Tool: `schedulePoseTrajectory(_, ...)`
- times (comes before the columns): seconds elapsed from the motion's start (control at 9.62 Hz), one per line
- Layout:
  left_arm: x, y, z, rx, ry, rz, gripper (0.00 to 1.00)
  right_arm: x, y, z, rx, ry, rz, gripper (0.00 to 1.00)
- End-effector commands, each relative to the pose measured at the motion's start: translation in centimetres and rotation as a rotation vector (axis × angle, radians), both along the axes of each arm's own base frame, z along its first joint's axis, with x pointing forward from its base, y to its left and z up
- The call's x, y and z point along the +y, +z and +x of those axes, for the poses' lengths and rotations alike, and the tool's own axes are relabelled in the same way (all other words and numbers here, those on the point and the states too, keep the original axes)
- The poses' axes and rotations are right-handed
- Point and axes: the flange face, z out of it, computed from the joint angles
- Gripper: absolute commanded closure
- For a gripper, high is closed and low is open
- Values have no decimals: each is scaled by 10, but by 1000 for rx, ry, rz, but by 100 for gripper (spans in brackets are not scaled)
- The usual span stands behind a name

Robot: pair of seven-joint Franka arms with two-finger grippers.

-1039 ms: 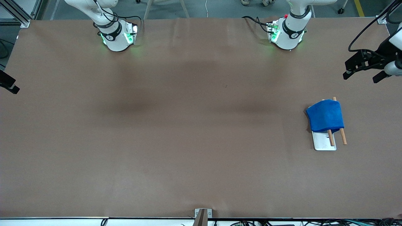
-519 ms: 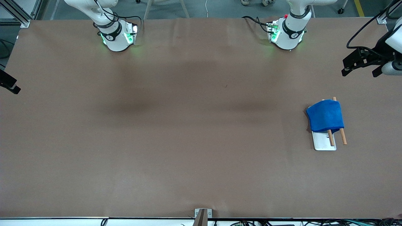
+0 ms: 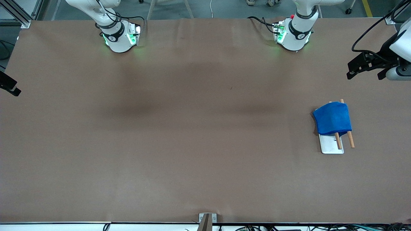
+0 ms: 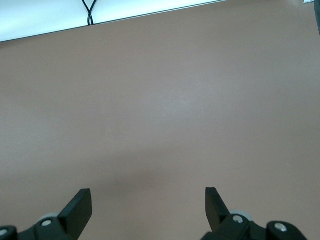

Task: Right arm passes towel to left arm to hang

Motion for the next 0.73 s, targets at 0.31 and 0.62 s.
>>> schedulePoseTrajectory(0.31,6,-23,8,30,-6,-9,0,2,5,-2,-12,-3,-18,0)
schedulePoseTrajectory(0.62,6,-24,8,28,-9,-6,0,1,5,-2,-10,6,-18,0)
